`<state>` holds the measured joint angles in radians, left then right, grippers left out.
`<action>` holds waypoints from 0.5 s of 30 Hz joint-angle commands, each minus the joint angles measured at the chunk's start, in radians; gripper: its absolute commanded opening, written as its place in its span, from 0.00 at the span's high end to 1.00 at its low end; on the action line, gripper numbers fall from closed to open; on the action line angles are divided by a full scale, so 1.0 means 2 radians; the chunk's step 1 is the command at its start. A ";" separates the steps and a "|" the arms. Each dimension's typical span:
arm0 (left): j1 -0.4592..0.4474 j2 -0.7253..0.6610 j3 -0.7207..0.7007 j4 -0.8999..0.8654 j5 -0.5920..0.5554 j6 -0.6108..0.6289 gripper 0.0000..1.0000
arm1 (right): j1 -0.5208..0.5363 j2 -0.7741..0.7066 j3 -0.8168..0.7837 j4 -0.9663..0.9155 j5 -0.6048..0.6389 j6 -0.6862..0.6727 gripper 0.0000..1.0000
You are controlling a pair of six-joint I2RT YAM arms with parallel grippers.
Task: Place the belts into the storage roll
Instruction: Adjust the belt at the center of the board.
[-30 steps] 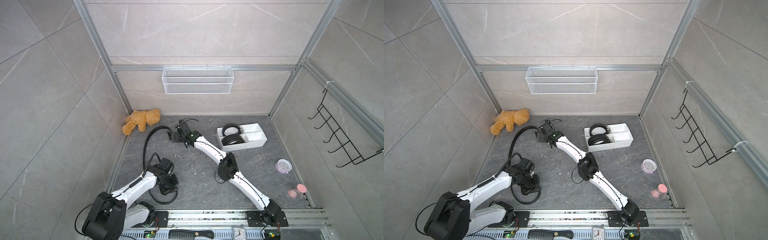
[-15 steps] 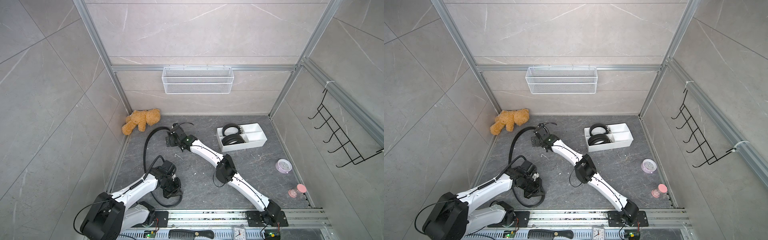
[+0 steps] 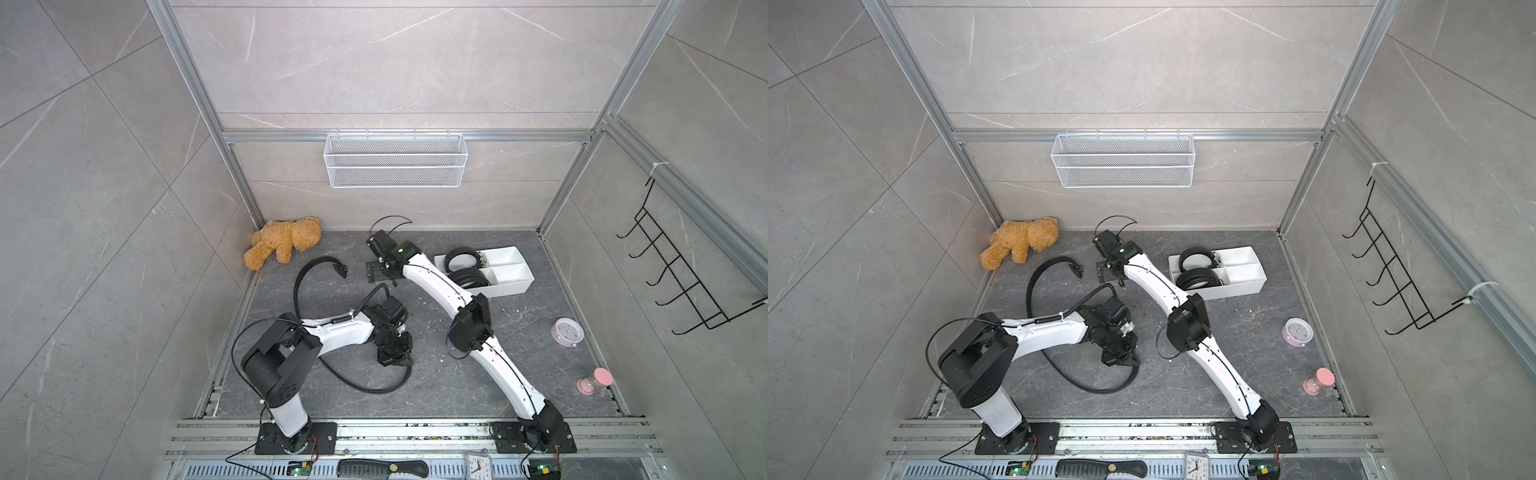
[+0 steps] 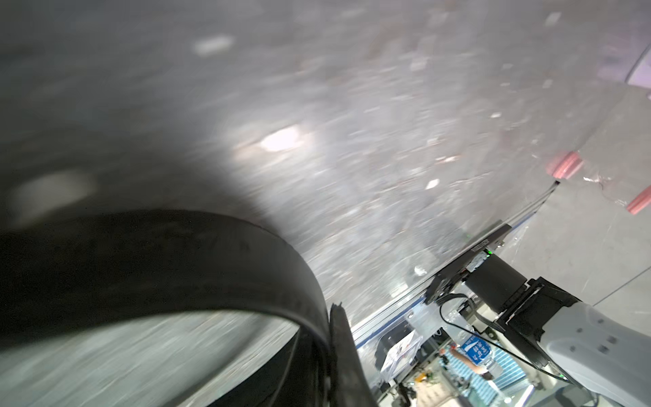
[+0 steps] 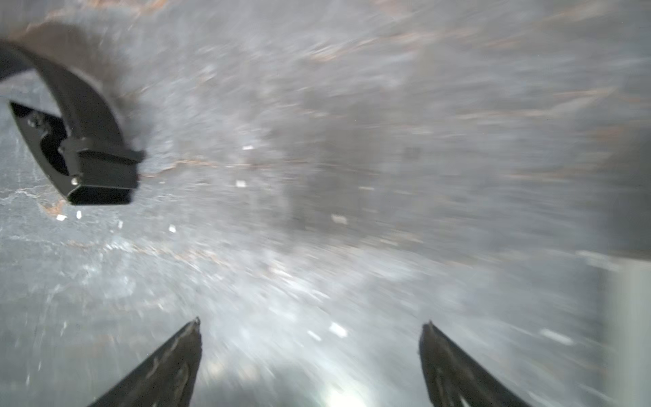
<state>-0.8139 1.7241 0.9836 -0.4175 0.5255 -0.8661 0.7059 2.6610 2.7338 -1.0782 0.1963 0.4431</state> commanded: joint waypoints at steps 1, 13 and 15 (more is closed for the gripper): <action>-0.007 0.024 0.040 0.013 0.001 -0.001 1.00 | -0.034 -0.124 -0.077 -0.053 0.006 -0.018 0.03; 0.037 -0.146 0.111 -0.170 -0.130 0.039 0.06 | -0.100 -0.347 -0.367 0.055 -0.087 -0.055 0.05; 0.091 -0.192 0.097 -0.217 -0.151 0.057 0.07 | -0.100 -0.384 -0.421 0.082 -0.094 -0.048 0.05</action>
<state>-0.7471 1.4704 1.1774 -0.6399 0.3408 -0.8131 0.4938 1.9747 1.9965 -0.9722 0.0586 0.3538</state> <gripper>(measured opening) 0.935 0.953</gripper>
